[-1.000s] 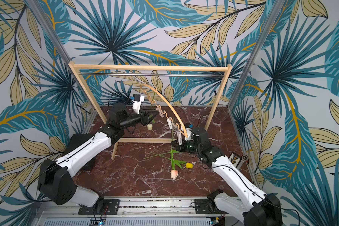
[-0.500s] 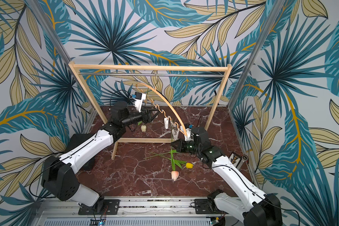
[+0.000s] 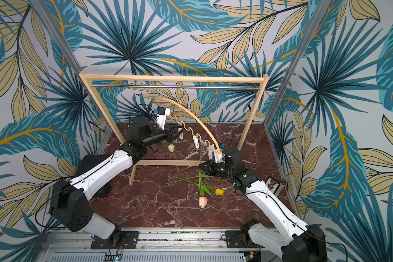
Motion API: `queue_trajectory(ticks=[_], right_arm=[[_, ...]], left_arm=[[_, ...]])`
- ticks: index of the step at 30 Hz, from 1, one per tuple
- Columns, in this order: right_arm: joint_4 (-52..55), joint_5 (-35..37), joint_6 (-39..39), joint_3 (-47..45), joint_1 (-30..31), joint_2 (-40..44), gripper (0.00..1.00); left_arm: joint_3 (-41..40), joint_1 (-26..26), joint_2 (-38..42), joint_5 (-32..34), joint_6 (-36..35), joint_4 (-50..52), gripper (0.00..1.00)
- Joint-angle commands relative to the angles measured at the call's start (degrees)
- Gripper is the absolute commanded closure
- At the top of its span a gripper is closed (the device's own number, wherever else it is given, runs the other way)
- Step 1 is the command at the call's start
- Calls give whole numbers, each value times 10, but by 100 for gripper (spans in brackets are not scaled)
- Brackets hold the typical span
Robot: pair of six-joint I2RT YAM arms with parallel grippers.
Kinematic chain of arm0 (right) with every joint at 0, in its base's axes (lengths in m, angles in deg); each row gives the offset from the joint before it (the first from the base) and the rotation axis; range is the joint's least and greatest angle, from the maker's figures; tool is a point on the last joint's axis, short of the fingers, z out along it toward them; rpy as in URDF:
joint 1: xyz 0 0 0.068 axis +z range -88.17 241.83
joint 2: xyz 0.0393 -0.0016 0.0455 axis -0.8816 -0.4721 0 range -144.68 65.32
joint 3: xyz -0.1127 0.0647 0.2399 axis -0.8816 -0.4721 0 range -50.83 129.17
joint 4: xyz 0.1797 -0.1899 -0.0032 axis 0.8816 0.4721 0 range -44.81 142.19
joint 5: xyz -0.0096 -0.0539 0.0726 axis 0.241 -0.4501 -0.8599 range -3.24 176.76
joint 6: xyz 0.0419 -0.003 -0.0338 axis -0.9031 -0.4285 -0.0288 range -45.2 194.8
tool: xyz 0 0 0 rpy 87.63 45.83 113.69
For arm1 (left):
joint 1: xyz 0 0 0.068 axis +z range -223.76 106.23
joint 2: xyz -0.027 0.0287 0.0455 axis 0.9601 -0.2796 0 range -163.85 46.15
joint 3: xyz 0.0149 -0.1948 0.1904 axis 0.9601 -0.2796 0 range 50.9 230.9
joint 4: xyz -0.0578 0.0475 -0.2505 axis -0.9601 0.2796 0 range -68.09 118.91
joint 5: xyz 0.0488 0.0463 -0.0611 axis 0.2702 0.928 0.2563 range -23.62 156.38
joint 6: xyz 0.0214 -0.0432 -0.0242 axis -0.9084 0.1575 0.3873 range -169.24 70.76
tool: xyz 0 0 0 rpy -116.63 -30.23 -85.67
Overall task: Dry the flowers on a clothes hanger
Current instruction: Open the clamp at the hanger.
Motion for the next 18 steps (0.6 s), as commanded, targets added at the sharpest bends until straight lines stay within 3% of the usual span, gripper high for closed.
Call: queue_trajectory(ticks=[1, 7, 11, 18], right_arm=[[-46, 23, -12, -20, -16, 10, 100], [-128, -6, -49, -33, -37, -22, 100], [-189, -67, -75, -4, -35, -77, 100], [-236, -94, -82, 71, -14, -150, 100]], left_arm=[[27, -2, -2, 6, 7, -7, 73], [19, -3, 0, 13, 30, -25, 77], [8, -4, -2, 22, 66, -54, 77], [-10, -7, -8, 38, 110, -100, 77]])
